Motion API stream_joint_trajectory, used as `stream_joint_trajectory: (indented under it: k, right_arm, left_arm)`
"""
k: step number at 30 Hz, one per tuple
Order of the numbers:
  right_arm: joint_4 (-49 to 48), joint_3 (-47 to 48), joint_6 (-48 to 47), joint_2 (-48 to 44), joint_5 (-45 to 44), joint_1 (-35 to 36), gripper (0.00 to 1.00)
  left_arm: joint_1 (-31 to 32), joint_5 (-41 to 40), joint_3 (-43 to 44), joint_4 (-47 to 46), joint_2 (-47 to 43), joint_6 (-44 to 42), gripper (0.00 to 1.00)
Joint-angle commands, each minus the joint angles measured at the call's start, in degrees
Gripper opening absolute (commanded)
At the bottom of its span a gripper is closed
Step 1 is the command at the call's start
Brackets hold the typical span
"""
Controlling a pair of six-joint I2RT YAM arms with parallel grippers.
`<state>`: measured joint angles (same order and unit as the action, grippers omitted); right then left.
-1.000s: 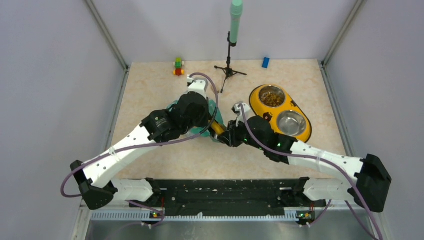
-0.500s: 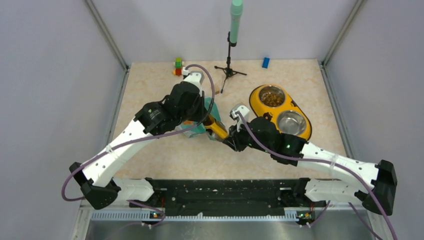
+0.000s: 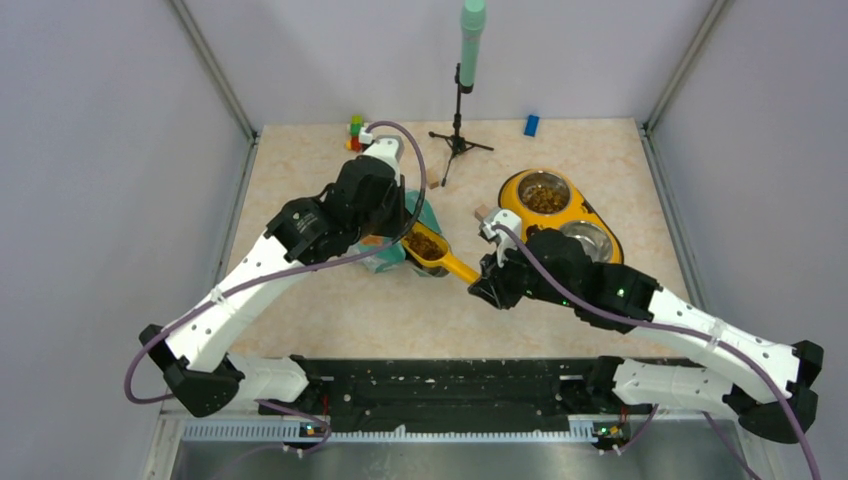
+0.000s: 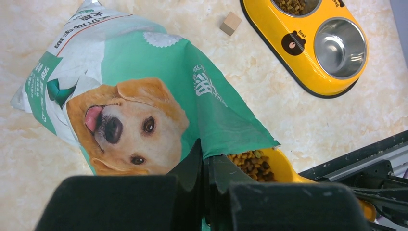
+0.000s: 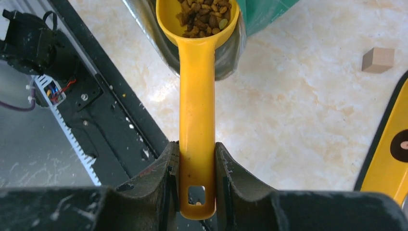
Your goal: Serve the pet food
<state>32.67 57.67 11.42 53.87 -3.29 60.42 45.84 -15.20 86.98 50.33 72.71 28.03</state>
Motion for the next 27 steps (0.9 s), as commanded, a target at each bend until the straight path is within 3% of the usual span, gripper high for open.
stream_joint_trajectory:
  k: [1,27]
  right_arm:
    - [4.68,4.64,-0.16,-2.48,-0.23,0.58,0.0]
    - [22.51,12.22,5.85,-10.02,-4.94,0.57,0.0]
  left_arm:
    - [-0.81,1.31,4.63,-7.17,-0.33,0.23,0.0]
    - [-5.64,-3.64,4.88,-7.69,2.93,1.71,0.0]
